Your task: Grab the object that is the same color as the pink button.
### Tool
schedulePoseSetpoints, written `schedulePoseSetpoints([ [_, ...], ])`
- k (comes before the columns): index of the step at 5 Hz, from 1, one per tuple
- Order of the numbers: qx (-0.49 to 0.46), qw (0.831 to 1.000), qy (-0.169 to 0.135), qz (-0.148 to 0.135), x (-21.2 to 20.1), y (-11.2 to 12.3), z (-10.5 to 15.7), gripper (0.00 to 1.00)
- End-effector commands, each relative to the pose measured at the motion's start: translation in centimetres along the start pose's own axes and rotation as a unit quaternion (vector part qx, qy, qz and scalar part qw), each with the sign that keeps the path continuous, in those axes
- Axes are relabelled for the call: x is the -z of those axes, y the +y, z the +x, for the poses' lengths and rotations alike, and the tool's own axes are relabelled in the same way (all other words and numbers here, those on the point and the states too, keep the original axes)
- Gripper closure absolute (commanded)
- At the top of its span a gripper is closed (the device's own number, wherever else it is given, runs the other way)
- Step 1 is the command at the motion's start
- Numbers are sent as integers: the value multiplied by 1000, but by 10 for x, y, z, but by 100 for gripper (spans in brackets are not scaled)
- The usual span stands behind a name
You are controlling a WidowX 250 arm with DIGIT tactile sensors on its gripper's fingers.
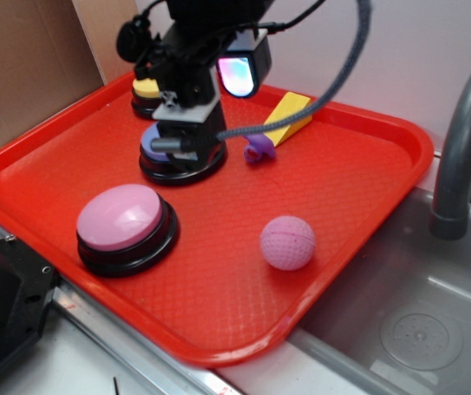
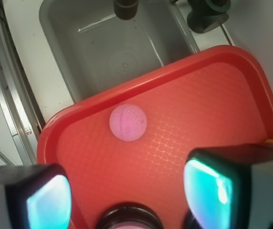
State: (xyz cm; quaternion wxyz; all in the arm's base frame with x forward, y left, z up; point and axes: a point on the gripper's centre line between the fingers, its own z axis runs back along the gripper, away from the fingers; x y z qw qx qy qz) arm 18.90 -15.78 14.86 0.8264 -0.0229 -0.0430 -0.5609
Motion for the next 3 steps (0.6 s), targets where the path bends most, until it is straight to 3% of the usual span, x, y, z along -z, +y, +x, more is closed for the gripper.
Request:
schedulePoseSetpoints([
  [1, -10, 999, -54, -1, 33, -12, -13, 0],
  [2, 41, 998, -37, -1, 61, -11, -15, 0],
  [3, 93, 995, -34, 20, 81, -6, -9, 0],
])
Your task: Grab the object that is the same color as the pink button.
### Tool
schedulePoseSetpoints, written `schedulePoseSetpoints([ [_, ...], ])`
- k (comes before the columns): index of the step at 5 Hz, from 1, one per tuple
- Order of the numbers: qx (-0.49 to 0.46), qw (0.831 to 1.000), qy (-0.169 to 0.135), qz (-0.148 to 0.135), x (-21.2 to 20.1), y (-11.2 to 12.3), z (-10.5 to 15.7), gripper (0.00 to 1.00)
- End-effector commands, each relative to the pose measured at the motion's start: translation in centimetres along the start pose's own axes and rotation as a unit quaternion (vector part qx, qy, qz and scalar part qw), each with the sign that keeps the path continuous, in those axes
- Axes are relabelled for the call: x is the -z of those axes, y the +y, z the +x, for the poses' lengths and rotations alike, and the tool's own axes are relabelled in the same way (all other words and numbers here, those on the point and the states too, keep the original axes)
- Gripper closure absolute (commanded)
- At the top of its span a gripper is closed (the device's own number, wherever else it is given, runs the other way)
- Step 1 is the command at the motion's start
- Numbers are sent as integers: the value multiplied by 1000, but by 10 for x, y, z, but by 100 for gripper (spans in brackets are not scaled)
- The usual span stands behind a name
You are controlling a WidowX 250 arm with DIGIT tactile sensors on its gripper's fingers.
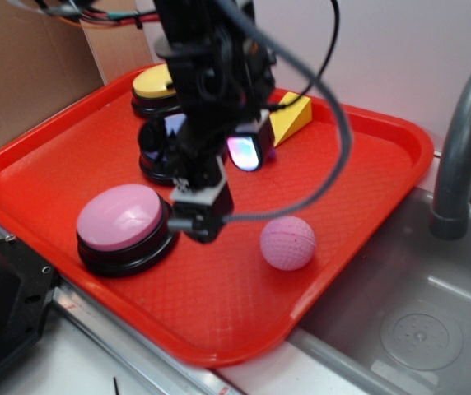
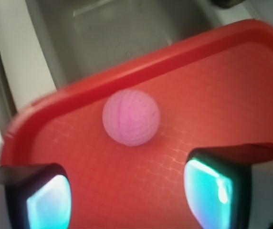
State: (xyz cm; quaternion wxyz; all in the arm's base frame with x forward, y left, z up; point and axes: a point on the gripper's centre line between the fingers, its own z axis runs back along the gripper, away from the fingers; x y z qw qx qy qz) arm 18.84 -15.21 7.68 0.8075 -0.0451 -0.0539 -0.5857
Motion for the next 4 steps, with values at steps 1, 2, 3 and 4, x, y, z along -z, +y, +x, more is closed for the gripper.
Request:
schedulePoseSetpoints([
  [1, 101, 994, -4, 33, 22, -2, 16, 0],
  [2, 106, 994, -9, 23, 30, 2, 25, 0],
  [3, 105, 994, -3, 13, 40, 5, 27, 0],
  [4, 100, 995, 5, 6, 41, 3, 26, 100],
])
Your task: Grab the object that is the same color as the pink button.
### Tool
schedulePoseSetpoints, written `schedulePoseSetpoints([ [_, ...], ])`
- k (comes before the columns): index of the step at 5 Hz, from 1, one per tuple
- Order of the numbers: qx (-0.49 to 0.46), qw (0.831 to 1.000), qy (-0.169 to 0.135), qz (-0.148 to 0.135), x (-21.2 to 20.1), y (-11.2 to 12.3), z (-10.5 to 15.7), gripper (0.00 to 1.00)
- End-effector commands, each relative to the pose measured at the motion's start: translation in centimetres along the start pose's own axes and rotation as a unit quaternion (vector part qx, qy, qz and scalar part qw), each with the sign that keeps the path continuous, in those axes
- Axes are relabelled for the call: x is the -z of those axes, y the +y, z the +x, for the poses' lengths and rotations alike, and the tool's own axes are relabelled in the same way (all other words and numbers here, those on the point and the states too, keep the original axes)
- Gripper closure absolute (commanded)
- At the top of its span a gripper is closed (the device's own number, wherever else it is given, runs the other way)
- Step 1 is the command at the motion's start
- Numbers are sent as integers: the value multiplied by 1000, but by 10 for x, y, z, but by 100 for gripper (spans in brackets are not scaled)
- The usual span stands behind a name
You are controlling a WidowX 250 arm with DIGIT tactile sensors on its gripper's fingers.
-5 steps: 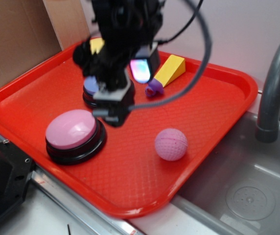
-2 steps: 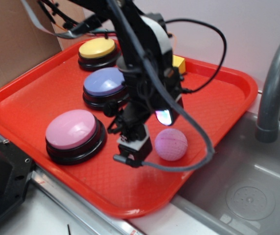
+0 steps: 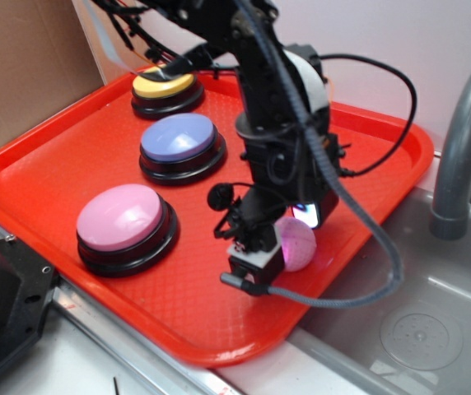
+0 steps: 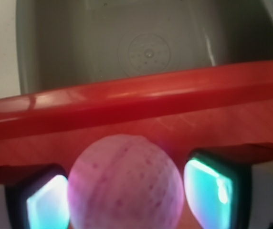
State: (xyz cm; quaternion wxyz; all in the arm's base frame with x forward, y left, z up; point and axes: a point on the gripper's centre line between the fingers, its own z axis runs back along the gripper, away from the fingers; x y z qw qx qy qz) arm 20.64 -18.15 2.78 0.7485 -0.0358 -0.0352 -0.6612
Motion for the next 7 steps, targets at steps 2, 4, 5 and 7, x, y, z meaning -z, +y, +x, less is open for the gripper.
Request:
schedulePoseSetpoints([
  [2, -64, 998, -15, 23, -40, -16, -16, 100],
  [4, -288, 953, -65, 71, -126, -47, -57, 100],
  [5, -409, 912, -13, 41, -156, -60, -81, 100],
  [7, -602, 797, -30, 46, -176, -72, -131, 100],
])
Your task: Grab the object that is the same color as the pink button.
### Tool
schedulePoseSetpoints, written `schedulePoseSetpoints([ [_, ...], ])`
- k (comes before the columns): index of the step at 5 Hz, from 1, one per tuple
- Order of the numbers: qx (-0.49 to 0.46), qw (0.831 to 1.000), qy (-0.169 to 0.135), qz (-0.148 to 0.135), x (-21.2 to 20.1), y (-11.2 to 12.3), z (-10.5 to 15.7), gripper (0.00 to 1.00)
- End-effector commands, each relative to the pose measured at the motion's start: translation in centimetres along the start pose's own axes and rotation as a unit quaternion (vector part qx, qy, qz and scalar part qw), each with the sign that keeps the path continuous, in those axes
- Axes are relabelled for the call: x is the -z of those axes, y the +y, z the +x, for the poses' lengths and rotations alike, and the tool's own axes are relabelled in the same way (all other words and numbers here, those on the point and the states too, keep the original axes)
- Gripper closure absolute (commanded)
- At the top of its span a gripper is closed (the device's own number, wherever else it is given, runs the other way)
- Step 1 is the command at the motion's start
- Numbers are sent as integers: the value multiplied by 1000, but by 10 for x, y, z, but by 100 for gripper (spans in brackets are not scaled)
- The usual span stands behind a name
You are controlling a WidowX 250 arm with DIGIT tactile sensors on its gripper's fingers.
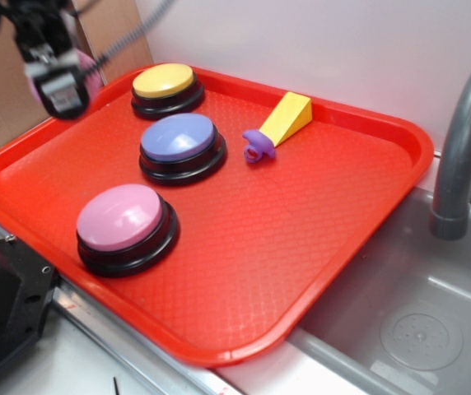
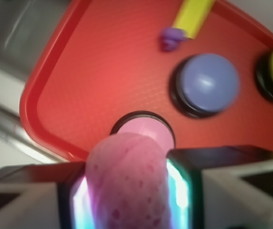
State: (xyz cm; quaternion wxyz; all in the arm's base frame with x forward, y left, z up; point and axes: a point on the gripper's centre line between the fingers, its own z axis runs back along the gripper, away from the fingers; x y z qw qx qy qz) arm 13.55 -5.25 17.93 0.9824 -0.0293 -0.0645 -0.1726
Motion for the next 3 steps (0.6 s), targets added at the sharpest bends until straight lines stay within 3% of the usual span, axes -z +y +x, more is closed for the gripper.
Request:
schedulePoseSetpoints([
  [1, -127, 992, 9, 0, -21, 23, -26, 100],
  [2, -149, 989, 15, 6, -30, 34, -31, 100],
  [3, -153, 988, 15, -7, -27, 41, -35, 100],
])
